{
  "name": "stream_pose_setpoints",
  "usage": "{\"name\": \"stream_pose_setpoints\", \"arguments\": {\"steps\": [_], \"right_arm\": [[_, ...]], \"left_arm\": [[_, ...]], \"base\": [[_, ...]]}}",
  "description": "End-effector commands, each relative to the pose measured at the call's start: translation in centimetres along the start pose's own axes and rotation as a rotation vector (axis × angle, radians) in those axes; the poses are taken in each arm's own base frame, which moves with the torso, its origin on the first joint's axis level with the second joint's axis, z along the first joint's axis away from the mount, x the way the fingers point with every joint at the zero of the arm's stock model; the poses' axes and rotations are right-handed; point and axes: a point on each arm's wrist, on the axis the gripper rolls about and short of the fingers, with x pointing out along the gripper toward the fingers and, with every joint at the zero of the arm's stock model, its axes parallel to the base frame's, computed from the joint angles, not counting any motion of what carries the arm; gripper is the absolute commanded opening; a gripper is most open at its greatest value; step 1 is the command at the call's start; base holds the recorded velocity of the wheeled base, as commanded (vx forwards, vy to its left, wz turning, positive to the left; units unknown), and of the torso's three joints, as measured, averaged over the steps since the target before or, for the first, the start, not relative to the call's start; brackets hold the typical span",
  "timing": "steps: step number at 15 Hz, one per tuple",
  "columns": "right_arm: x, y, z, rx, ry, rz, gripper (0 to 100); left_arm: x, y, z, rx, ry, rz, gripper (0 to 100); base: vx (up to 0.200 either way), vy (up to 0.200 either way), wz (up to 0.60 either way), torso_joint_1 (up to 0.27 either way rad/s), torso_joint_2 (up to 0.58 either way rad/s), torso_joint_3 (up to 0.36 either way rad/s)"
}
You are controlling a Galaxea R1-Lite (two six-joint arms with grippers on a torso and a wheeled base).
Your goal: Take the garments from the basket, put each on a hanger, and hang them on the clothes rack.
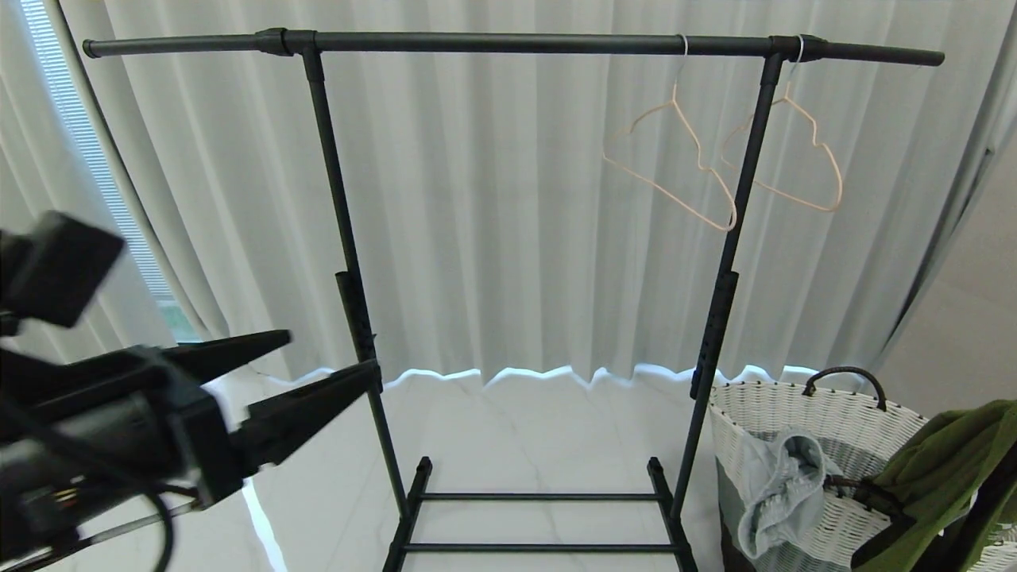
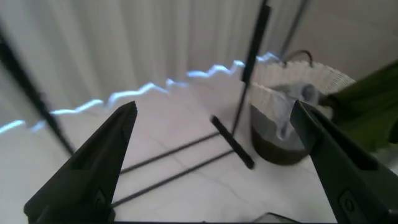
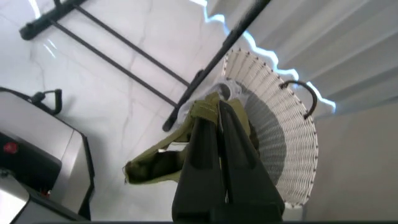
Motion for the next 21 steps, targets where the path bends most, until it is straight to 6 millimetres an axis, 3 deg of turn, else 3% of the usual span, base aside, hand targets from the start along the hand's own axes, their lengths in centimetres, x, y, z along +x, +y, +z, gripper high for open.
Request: {"name": "stream_pose_setpoints", "arguments": {"steps": [1, 4, 7, 11, 14, 16, 21], "right_arm": [[0.2, 0.0, 0.2, -0.007, -0.014, 0.018, 0], [0.5, 0.0, 0.6, -0.007, -0.054, 0.056, 0], [0.9, 0.2, 1.6, 0.002, -0.114, 0.116, 0], [0.9, 0.7, 2.0, 0.014, -0.145, 0.159, 0], [0.7, 0.7, 2.0, 0.012, -0.151, 0.157, 0], [0.5, 0.8, 2.0, 0.011, -0.159, 0.153, 0], [0.3, 0.8, 1.9, 0.013, -0.162, 0.152, 0]], "left_arm": [[11.5, -7.0, -2.5, -0.014, 0.195, -0.145, 100], [15.0, -14.4, -6.1, -0.071, 0.283, -0.213, 100], [17.3, -20.0, -9.2, -0.104, 0.312, -0.305, 100], [21.5, -25.6, -10.3, -0.151, 0.265, -0.379, 100], [24.1, -26.8, -11.3, -0.16, 0.242, -0.379, 100], [25.4, -26.0, -12.3, -0.159, 0.256, -0.345, 100], [26.3, -26.0, -14.8, -0.135, 0.301, -0.32, 100]], "base": [[0.0, 0.0, 0.0, 0.0, 0.0, 0.0], [0.0, 0.0, 0.0, 0.0, 0.0, 0.0], [0.0, 0.0, 0.0, 0.0, 0.0, 0.0], [0.0, 0.0, 0.0, 0.0, 0.0, 0.0], [0.0, 0.0, 0.0, 0.0, 0.0, 0.0], [0.0, 0.0, 0.0, 0.0, 0.0, 0.0], [0.0, 0.0, 0.0, 0.0, 0.0, 0.0]]}}
